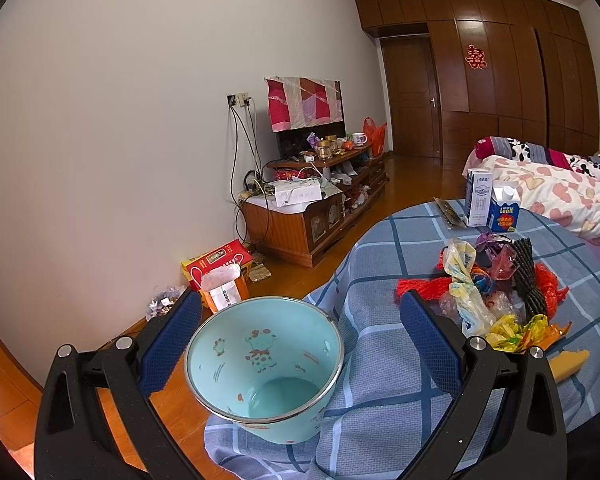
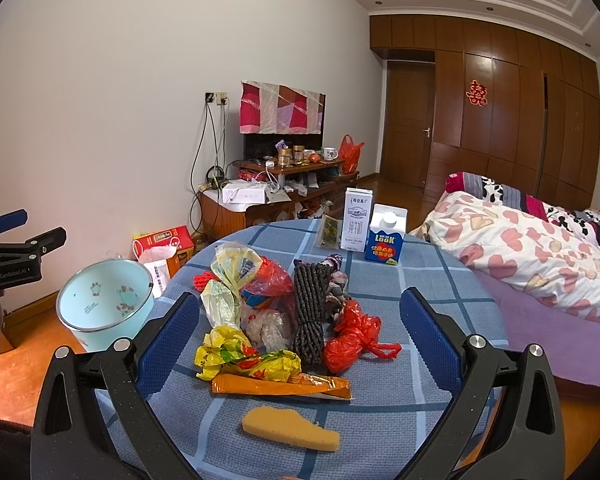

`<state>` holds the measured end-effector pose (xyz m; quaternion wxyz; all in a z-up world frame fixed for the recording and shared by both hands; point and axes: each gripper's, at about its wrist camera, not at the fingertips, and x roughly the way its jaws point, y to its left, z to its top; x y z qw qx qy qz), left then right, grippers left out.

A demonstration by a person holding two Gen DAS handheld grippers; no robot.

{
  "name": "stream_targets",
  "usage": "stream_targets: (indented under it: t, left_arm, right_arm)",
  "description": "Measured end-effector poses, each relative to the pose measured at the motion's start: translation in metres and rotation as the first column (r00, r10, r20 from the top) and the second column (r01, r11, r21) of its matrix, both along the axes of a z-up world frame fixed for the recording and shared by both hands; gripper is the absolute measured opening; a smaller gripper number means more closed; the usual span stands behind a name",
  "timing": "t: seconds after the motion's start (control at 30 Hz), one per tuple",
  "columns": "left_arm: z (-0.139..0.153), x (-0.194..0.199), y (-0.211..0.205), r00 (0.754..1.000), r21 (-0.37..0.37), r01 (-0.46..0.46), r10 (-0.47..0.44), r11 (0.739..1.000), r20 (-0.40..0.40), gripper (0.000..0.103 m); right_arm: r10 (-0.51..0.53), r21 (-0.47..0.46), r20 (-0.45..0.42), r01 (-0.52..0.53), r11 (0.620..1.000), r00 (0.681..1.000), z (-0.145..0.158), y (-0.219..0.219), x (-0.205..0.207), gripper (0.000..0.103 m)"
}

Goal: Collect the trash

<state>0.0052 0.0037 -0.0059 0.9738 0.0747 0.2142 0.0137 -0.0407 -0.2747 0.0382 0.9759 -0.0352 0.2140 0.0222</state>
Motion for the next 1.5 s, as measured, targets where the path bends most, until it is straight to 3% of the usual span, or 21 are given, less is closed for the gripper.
stream_targets:
  t: [0.63,0.93,1.23,1.33,1.4,1.47,1.5]
  left_arm:
    - [-0.014,0.008,-0.001,0.999,0.016,-0.012,0.012,1.000,-0.029,0.097]
    - [-0.063,0.024,-0.019,0.990,0.048,0.020,-0.013,0.999,-0.143,0.097]
    - [-0.100,0.013,-0.053,0.974,0.050,0.104,-0.091,0.993,-0.209,0.097]
    - [-0.107,0.011,-0.060,0.968,0.044,0.127,-0.114,0.991,-0.221,0.097]
    - [-0.111,0.011,-0.063,0.964,0.037,0.135,-0.123,0.990,-0.234,0.097]
    - [-0.113,0.013,-0.064,0.958,0.028,0.144,-0.133,0.989,-0.253,0.097]
    - [-0.114,0.012,-0.066,0.957,0.028,0.148,-0.137,0.989,-0.255,0.097]
  right_arm:
    - [-0.017,-0.004,-0.020,0.017,1.000,1.000,-0.009,-0.008,0.007,0.098]
    - [-0.080,-0.061,-0.032,0.078,0.995,0.996,-0.035,-0.023,0.020,0.098]
    - [-0.125,-0.083,-0.114,0.116,0.990,0.986,-0.079,-0.040,0.004,0.097]
    - [-0.123,-0.077,-0.156,0.112,0.991,0.980,-0.097,-0.042,-0.003,0.089]
    - [-0.119,-0.071,-0.204,0.106,0.992,0.972,-0.107,-0.043,-0.001,0.077]
    - [-0.090,-0.033,-0.236,0.085,0.996,0.967,-0.117,-0.044,0.002,0.071]
    - [-0.079,-0.022,-0.241,0.075,0.997,0.967,-0.118,-0.043,0.002,0.062]
